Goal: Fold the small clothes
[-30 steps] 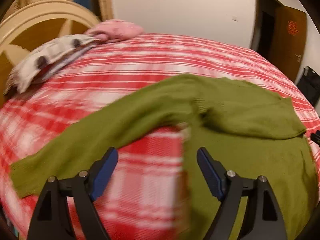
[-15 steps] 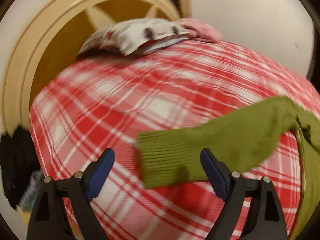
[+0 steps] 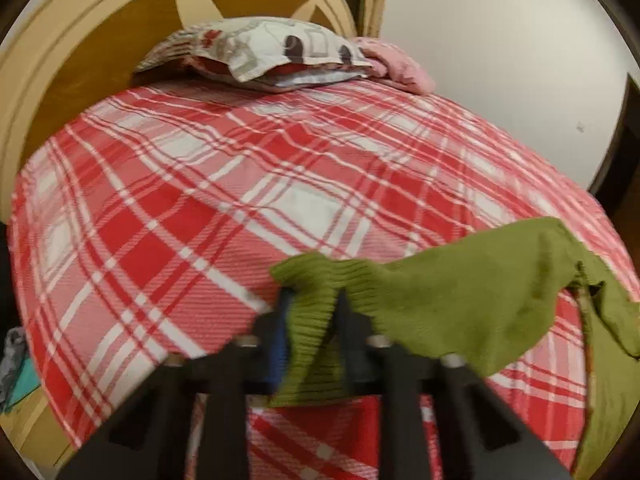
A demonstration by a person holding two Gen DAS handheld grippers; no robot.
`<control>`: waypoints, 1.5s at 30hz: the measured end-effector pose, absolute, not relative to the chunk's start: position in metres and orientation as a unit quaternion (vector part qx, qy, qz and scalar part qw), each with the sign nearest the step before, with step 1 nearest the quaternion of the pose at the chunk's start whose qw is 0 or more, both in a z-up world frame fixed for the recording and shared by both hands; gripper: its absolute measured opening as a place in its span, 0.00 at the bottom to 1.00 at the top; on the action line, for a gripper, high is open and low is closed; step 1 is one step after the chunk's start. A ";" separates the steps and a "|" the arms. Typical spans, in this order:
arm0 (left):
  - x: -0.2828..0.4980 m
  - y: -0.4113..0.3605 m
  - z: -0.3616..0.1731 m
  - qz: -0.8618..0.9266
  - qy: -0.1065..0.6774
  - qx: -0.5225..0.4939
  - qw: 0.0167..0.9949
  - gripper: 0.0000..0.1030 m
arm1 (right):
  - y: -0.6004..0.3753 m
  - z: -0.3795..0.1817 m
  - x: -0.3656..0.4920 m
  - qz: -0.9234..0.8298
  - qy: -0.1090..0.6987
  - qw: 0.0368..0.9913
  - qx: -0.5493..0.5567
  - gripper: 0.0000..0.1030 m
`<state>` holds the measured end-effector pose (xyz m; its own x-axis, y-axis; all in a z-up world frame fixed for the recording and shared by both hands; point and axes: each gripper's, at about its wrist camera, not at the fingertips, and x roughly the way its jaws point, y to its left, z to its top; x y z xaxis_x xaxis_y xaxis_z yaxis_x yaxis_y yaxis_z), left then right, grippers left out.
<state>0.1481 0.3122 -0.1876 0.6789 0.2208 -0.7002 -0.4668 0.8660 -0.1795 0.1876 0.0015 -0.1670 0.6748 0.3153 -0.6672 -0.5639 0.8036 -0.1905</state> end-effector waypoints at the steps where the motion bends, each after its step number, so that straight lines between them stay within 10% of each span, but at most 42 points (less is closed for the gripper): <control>1: 0.147 0.314 -0.186 0.191 0.350 -0.180 0.899 0.14 | 0.002 -0.168 0.186 0.248 0.321 0.894 -0.191 0.73; 40: 0.225 0.098 0.034 -0.059 0.199 -0.123 0.971 0.08 | -0.092 -0.170 0.195 0.192 0.342 0.915 -0.093 0.73; 43: 0.219 0.089 0.011 -0.029 0.235 -0.053 0.970 0.35 | -0.105 -0.175 0.198 0.182 0.350 0.916 -0.076 0.74; 45: 0.211 0.096 -0.011 0.000 0.257 -0.020 0.966 0.91 | -0.110 -0.179 0.202 0.176 0.360 0.914 -0.070 0.74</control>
